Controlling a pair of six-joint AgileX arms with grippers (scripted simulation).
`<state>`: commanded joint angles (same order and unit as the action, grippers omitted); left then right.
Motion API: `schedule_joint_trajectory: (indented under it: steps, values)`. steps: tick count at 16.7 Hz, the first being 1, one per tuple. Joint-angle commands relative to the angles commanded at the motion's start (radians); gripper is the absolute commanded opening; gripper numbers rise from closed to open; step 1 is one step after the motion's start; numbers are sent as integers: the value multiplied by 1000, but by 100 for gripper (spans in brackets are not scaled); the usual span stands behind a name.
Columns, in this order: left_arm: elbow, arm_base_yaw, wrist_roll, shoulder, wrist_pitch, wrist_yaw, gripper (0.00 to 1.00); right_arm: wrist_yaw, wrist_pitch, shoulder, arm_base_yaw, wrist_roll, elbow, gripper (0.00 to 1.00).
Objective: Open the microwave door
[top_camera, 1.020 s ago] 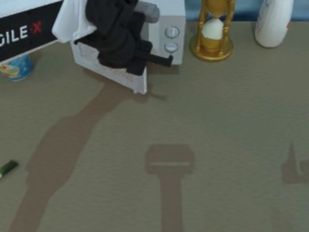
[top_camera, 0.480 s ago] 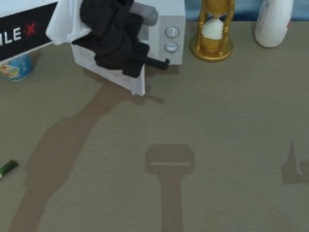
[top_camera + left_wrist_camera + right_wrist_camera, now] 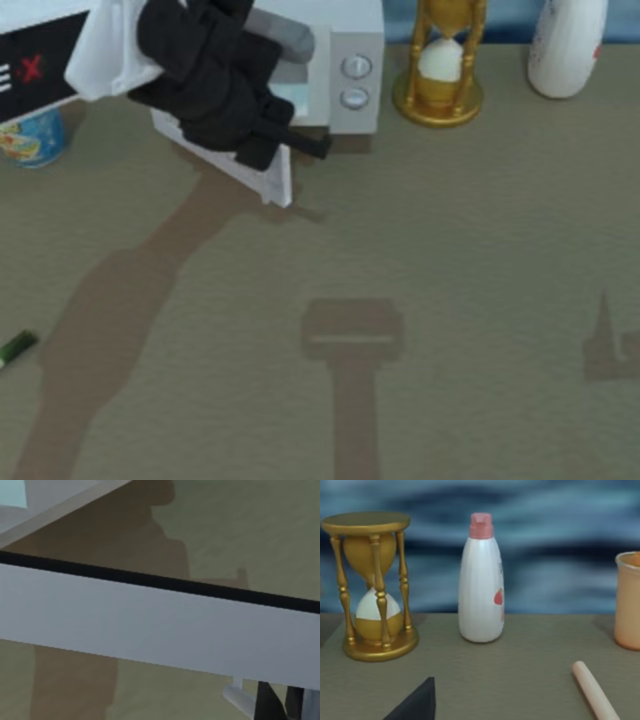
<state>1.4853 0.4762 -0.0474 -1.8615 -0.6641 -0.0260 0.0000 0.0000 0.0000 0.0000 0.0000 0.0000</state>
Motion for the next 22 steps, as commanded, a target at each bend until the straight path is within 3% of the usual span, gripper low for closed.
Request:
schedule_joint_trajectory:
  steps: [22]
  values:
    - [0, 0, 0, 0, 0, 0, 0, 0, 0, 0, 0, 0, 0, 100]
